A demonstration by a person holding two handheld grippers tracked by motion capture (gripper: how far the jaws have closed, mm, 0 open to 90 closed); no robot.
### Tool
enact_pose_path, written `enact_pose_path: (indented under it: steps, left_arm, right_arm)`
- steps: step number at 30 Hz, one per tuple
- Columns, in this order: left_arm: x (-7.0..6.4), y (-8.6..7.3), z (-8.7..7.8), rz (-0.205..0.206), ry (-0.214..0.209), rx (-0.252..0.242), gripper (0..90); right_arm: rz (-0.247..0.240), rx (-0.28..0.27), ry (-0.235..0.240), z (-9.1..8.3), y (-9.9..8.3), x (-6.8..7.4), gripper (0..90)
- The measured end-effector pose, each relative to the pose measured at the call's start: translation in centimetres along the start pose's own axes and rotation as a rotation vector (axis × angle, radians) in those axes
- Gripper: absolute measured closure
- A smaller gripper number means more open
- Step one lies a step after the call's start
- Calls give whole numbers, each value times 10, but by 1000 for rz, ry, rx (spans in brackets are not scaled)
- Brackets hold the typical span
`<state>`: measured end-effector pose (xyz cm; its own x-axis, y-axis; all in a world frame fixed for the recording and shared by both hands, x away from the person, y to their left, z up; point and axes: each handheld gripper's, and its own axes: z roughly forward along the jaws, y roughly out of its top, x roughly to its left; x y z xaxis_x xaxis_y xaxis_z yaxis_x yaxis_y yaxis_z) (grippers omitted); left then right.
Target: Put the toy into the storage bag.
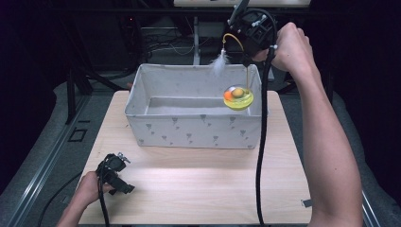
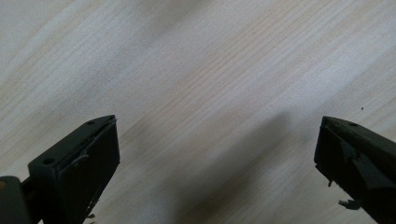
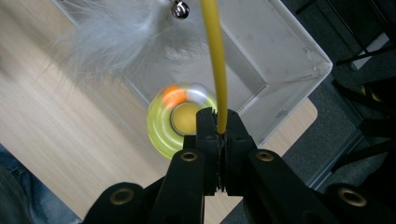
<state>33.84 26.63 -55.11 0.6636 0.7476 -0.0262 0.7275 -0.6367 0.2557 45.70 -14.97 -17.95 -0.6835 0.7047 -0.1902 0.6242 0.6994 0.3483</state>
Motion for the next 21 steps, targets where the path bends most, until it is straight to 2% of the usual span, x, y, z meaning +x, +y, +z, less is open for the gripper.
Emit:
enact_pose_path:
  steps: [7, 11, 21]
  left_arm:
    - [0, -1, -1, -2, 4, -5, 2]
    - [0, -1, -1, -1, 3, -6, 3]
    - [0, 0, -1, -1, 2, -4, 2]
  right_arm:
    - [32, 7, 2, 14, 2, -14, 883]
    - [47, 26, 0, 30, 2, -21, 883]
    - [56, 38, 6, 57, -3, -26, 883]
